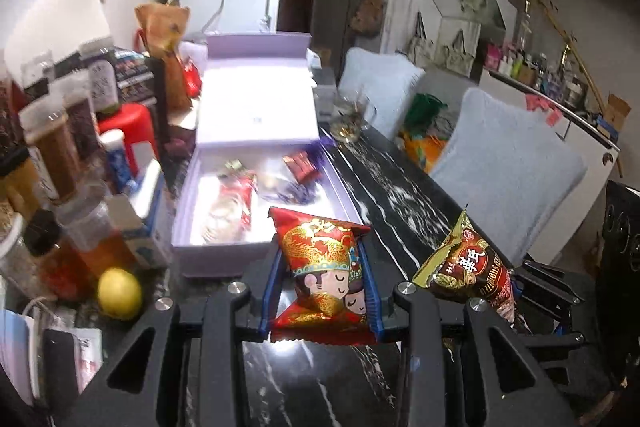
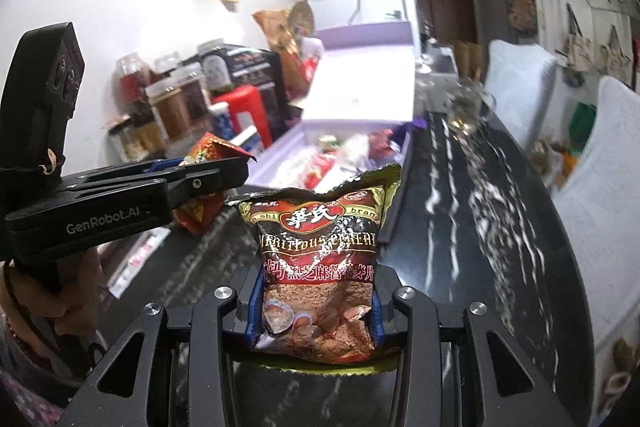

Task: Organize soft objects
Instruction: 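Lift and carry the cereal bag and red-gold snack with both tools to the box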

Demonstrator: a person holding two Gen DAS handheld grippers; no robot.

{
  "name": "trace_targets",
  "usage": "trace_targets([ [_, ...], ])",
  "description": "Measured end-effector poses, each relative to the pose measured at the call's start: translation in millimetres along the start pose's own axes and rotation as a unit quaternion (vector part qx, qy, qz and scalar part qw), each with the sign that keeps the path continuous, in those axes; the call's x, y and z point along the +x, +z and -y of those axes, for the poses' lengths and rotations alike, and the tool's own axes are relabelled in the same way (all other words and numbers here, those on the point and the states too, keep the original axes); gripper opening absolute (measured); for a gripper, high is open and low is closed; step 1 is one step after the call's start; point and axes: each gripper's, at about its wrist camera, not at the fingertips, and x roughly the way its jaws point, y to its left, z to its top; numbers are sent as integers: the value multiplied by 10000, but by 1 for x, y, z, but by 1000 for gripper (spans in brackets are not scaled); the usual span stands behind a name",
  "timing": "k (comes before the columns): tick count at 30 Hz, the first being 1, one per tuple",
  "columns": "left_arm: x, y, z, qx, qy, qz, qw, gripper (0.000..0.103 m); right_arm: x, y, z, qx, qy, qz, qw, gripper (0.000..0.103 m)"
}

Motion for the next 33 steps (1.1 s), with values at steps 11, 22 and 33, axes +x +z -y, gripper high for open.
trace_targets([
  [11,1,39,-21,4,-70,479,9988,35,7,49,-10,-335,48,345,9988,39],
  [22,32,86,-45,32,194,891,9958,35,33,109,11,-326,-96,547,9979,39],
  [33,91,123,-71,-156,327,829,9959,35,84,153,32,-336,-8,535,9980,39],
])
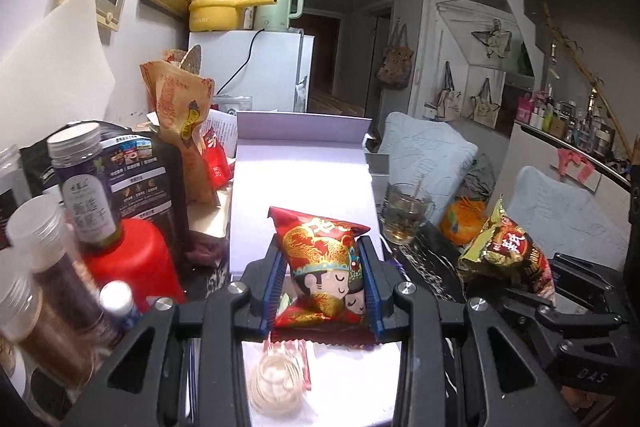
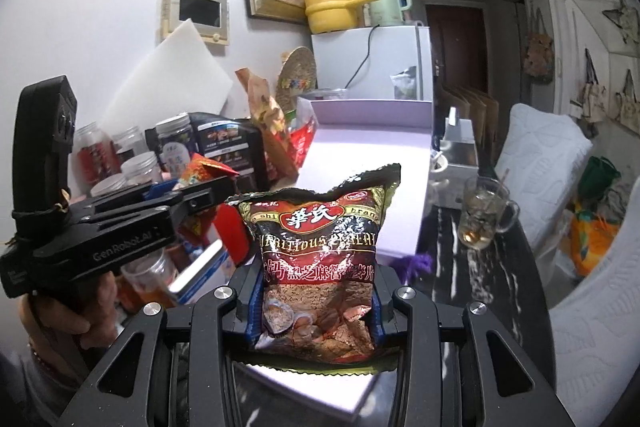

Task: Organize soft objects
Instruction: 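Lift and carry the cereal bag and red-gold snack with both tools to the box, then lower both tools into the box and open them to release the snacks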

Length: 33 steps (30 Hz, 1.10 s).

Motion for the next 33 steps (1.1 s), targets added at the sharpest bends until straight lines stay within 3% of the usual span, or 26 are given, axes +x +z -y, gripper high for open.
trace_targets([
  [14,83,-7,-28,-118,560,-633,9964,35,75,23,18,58,255,-271,9993,39],
  [33,159,-53,-31,-19,769,-1933,9781,35,145,0,50,373,203,-1521,9875,39],
])
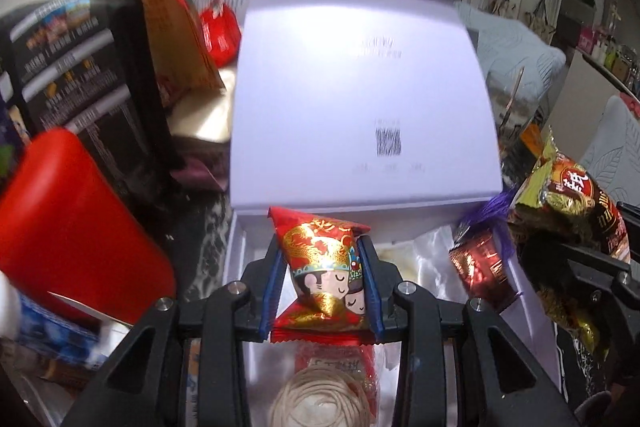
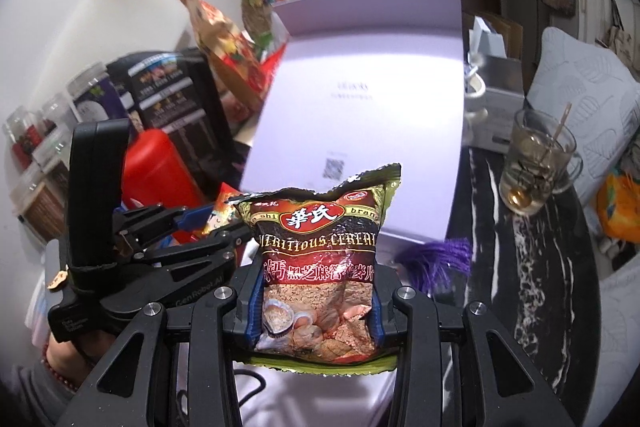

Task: Organize soft objects
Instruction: 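Lower both tools into the box and open them to release the snacks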

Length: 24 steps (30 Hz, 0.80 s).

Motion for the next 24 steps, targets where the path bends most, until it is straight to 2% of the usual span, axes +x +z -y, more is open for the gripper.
trace_targets([
  [9,25,-5,-4,-151,-38,-592,9981,35,19,-5,12,121,49,-385,9992,39],
  [14,27,-6,-1,-65,23,-600,9982,35,28,-8,15,79,-154,-486,9987,39],
  [20,41,-11,0,-104,19,-994,9950,35,38,-11,13,-31,-240,-559,9981,39],
  [24,44,-11,1,-45,73,-1041,9945,35,45,-14,13,-49,-230,-600,9979,39],
])
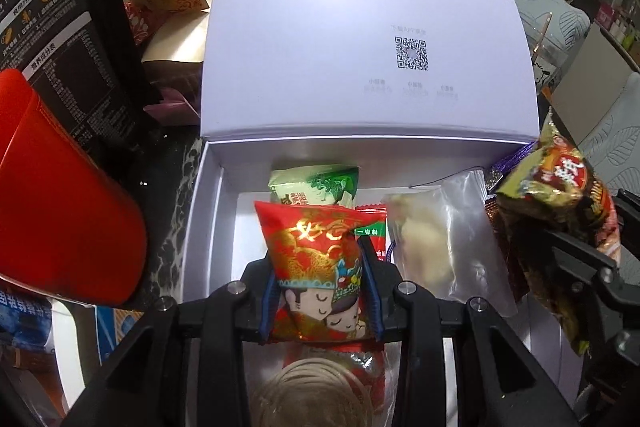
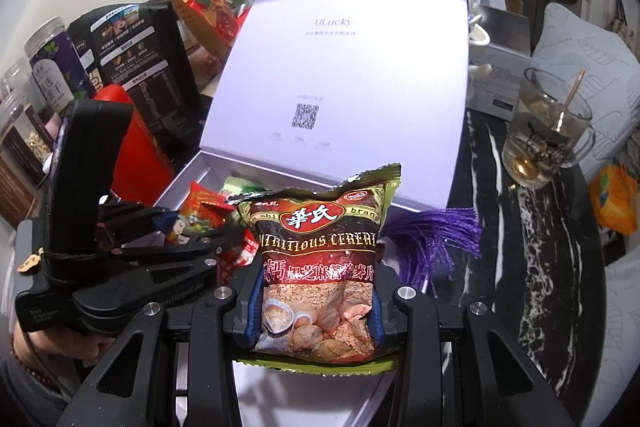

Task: Organize soft objects
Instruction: 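Lower both tools into the box and open them to release the snacks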

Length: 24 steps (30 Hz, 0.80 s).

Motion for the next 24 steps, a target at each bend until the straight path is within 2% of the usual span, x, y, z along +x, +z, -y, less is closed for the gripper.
trace_targets([
  [6,10,1,1,89,154,-79,9998,35,14,-2,3,11,-160,-135,9998,39],
  [17,12,1,3,98,172,-95,9998,35,28,-5,9,-13,-402,-187,9990,42],
  [24,10,3,7,58,169,-101,9998,37,28,-5,11,73,-341,-171,9992,43],
])
